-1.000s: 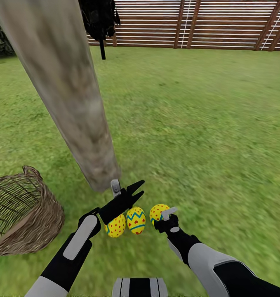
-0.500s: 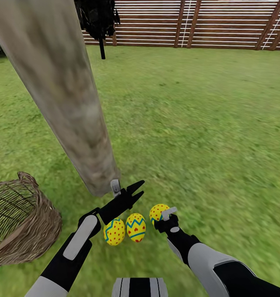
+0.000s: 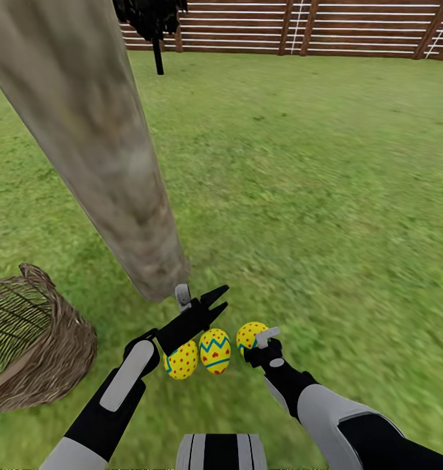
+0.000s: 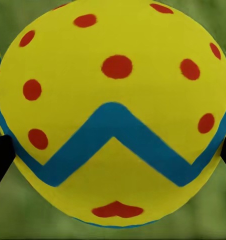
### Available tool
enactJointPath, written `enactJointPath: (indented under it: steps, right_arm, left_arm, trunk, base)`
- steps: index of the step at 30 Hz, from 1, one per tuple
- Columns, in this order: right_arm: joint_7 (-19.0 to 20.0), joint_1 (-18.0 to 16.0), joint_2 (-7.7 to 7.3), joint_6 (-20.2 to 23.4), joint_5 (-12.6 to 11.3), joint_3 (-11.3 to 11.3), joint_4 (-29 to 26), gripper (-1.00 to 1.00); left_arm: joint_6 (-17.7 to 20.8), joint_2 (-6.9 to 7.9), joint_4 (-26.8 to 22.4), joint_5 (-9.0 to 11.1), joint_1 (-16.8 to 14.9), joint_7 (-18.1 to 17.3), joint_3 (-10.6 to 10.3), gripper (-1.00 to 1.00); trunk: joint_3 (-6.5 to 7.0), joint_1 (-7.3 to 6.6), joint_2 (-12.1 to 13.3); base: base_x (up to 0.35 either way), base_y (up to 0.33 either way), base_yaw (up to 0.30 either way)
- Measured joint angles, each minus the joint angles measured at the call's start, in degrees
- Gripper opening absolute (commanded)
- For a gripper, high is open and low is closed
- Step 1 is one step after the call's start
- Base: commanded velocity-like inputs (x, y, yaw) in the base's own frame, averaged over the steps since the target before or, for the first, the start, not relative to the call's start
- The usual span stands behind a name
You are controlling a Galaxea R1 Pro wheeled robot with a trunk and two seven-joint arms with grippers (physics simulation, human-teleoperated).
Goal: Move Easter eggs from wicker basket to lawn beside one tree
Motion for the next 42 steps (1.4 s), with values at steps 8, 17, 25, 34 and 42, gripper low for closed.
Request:
enactJointPath:
  steps: [8, 17, 25, 34, 42]
  right_arm:
    - [0.0, 0.0, -0.07, -0.08, 0.0, 0.0, -0.07, -1.0]
    - [-0.04, -0.03, -0.05, -0.12, 0.23, 0.37, -3.13, -1.0]
    - [0.13, -0.07, -0.16, -0.09, -0.09, -0.09, -0.1, 1.0]
    - [0.22, -0.08, -0.16, -0.09, -0.11, -0.08, -0.1, 1.0]
    - [0.31, -0.08, -0.15, -0.09, -0.05, -0.08, -0.26, 1.0]
  left_arm:
    - [0.0, 0.0, 0.0, 0.01, 0.02, 0.0, 0.0, 1.0]
    - [0.0, 0.0, 0.01, 0.0, -0.02, 0.0, 0.0, 1.0]
    - [0.0, 0.0, 0.01, 0.09, 0.0, 0.0, 0.0, 1.0]
    - [0.1, 0.0, 0.01, 0.08, 0.05, 0.0, 0.0, 1.0]
    - [0.23, -0.01, 0.06, 0.04, 0.06, 0.41, 0.0, 1.0]
  trunk:
    - [-1.77, 0.21, -0.11]
    - [-3.76, 0.4, -0.25]
    - [-3.78, 0.43, -0.23]
    - [-1.79, 0.2, -0.11]
    - [-0.01, -0.01, -0.01]
  base:
    - [0.0, 0.0, 0.0]
    - [0.0, 0.0, 0.0]
    - [0.0, 0.0, 0.0]
    - [0.0, 0.0, 0.0]
    - [0.0, 0.0, 0.0]
